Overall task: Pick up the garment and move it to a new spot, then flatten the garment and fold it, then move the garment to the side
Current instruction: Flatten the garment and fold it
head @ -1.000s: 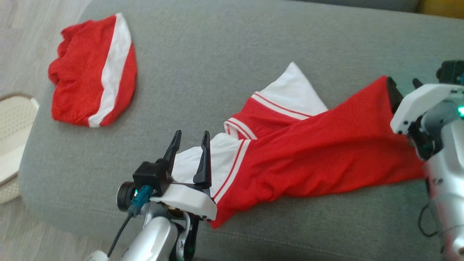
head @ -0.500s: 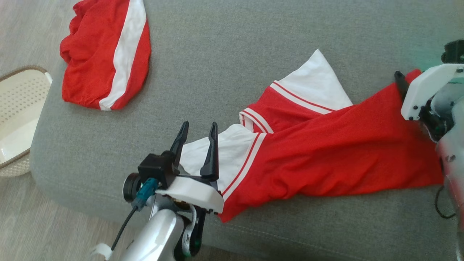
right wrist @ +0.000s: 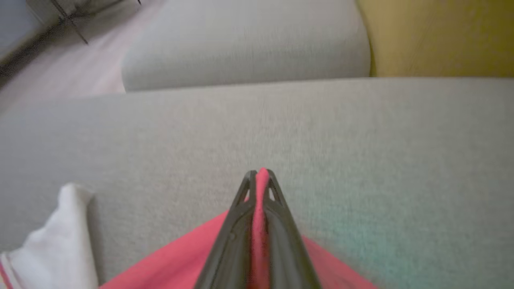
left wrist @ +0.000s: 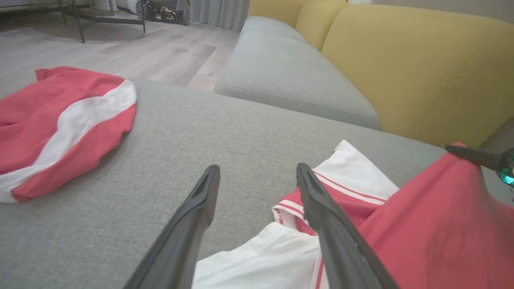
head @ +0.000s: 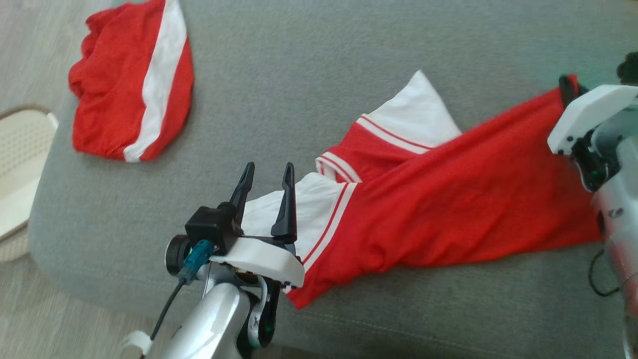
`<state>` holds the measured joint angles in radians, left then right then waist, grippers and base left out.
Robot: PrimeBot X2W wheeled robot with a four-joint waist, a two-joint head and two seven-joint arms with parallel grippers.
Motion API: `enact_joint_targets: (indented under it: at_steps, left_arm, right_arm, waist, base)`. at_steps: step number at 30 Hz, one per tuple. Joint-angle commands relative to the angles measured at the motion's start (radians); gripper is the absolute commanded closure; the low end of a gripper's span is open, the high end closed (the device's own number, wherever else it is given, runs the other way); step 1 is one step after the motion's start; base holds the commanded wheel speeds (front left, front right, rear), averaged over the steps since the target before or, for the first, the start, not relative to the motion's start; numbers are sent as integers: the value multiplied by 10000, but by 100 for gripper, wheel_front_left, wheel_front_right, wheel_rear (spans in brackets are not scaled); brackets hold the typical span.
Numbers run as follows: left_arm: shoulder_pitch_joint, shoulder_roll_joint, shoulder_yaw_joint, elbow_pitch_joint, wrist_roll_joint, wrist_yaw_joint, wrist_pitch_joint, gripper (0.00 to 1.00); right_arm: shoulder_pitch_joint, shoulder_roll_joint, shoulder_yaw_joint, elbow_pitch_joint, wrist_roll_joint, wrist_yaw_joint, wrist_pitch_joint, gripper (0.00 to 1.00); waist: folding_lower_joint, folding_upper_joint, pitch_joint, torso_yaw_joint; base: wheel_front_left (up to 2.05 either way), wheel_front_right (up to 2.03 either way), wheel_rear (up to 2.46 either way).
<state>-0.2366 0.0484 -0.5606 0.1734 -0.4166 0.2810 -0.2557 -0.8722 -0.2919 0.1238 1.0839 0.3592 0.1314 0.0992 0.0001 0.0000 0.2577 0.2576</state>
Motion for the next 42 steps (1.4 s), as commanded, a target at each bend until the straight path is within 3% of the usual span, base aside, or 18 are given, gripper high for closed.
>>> enact_joint_targets:
  at_steps: [1, 9, 16, 24, 32, 33, 34, 42]
  left_arm:
    - [-256, 18, 387, -242, -35, 8, -61, 0]
    - [108, 18, 706, -49, 86, -126, -61, 0]
    - [716, 18, 1172, 12, 163, -181, -61, 0]
    - [1309, 18, 1574, -146, 182, -245, -61, 0]
    - [1327, 18, 1556, -168, 155, -326, -61, 0]
    - [1326, 18, 1548, -157, 153, -327, -61, 0]
    - [1327, 18, 1538, -143, 155, -332, -61, 0]
    - [1337, 18, 1506, -14, 170, -399, -61, 0]
  right_arm:
    - [-337, 81, 117, -391, 85, -7, -217, 100]
    - [650, 37, 404, -1613, 1228, -7, -1844, 100]
    - [2826, -220, 705, -3588, 1722, -7, -2090, 100]
    - [6636, -21, -513, -6850, 1280, -7, -730, 100]
    - [9717, 1141, -2271, -9452, 118, -7, 1258, 100]
    - [9912, 1286, -2405, -9604, -71, -7, 1426, 20]
    - [10055, 1425, -2529, -9728, -249, -7, 1565, 0]
    - [9794, 2185, -3254, -10880, -1213, -7, 1315, 0]
  waist:
    - [-1, 0, -244, -239]
    - [-1, 0, -1328, -1276]
    - [-1, 0, -2340, -2230]
    - [-1, 0, -2876, -3039]
    - [-1, 0, -2848, -3287]
    - [-1, 0, -2849, -3302]
    - [-1, 0, -2851, -3310]
    - [-1, 0, -2883, -3241]
  base:
    - [0, 0, 0]
    - [0, 0, 0]
    - [0, 0, 0]
    - [0, 0, 0]
    - [0, 0, 0]
    - [0, 0, 0]
    - [0, 0, 0]
    - [0, 0, 0]
